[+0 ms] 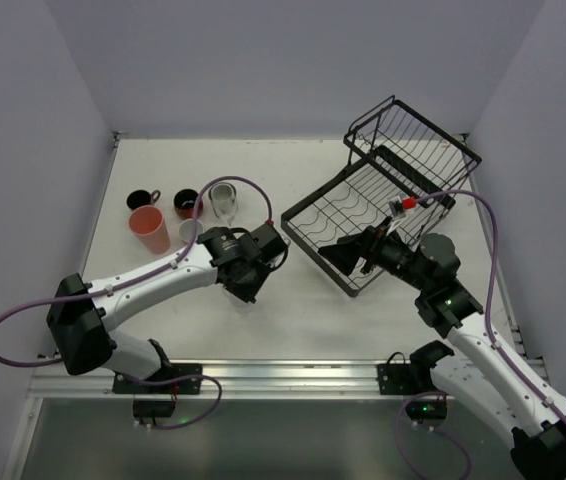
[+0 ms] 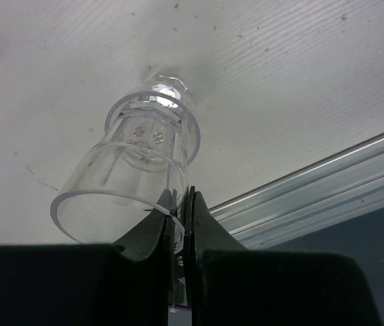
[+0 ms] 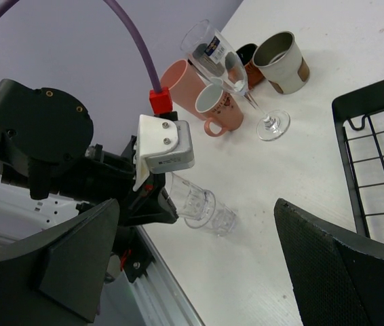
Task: Unload the cups from the dish rack
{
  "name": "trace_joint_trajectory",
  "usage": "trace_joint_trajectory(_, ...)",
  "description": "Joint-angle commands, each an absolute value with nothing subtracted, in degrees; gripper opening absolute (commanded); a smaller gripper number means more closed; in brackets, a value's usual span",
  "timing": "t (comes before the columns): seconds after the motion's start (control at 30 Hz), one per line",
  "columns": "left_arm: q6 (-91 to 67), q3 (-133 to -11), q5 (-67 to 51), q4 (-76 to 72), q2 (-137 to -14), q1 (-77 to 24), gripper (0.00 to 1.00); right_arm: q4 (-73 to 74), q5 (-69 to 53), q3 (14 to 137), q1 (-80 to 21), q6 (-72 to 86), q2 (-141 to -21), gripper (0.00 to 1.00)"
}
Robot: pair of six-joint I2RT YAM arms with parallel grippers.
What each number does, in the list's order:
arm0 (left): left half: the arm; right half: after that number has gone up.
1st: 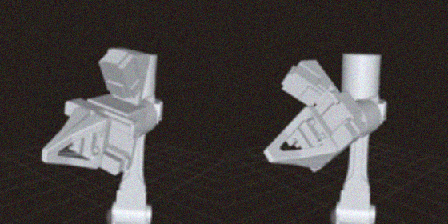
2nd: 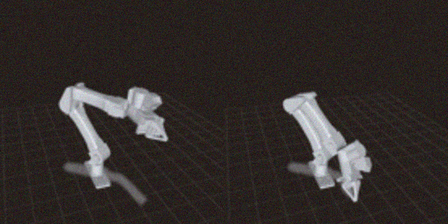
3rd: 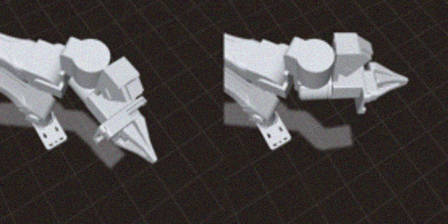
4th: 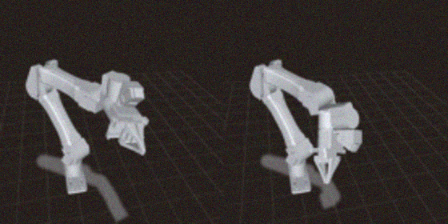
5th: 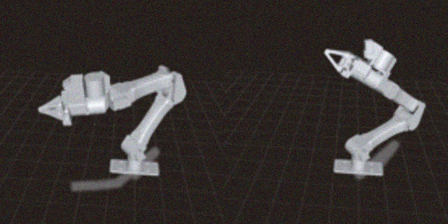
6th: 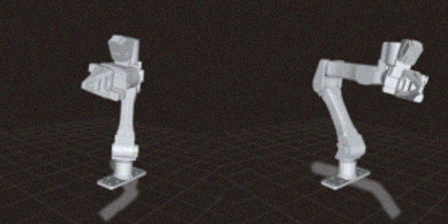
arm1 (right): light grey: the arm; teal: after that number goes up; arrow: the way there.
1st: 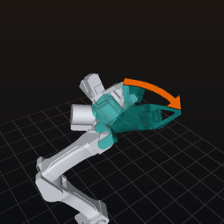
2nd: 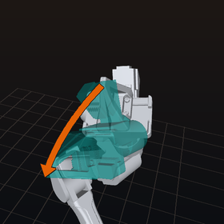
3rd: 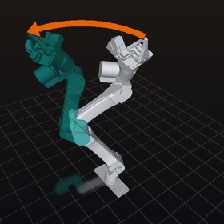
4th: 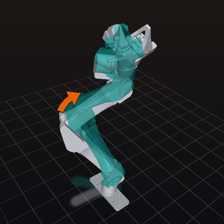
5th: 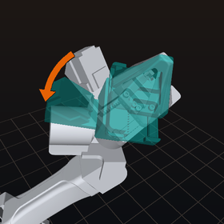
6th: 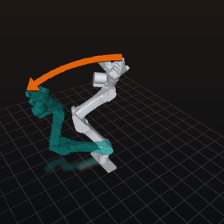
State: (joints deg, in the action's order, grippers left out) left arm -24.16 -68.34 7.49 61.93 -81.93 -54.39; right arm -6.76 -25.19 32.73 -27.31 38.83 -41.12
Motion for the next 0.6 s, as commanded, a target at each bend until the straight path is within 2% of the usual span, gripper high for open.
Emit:
trace_joint_trajectory(0.0,-21.8,-68.6,9.3,61.3,-82.5,-54.3,0.00,-7.7,-25.3,32.5,-27.2,37.8,-41.1,0.99)
trace_joint_trajectory(0.23,-20.8,-66.7,8.9,60.9,-84.5,-54.3,0.00,-8.1,-25.3,32.3,-27.2,37.7,-41.3,0.99)
trace_joint_trajectory(0.4,-20.2,-65.8,9.4,60.2,-85.3,-54.3,0.07,-8.0,-25.1,32.3,-27.2,37.8,-41.2,0.99)
trace_joint_trajectory(0.57,-20.1,-66.0,10.9,59.7,-85.7,-54.3,0.32,-8.3,-25.3,32.1,-27.2,38.0,-41.0,0.99)
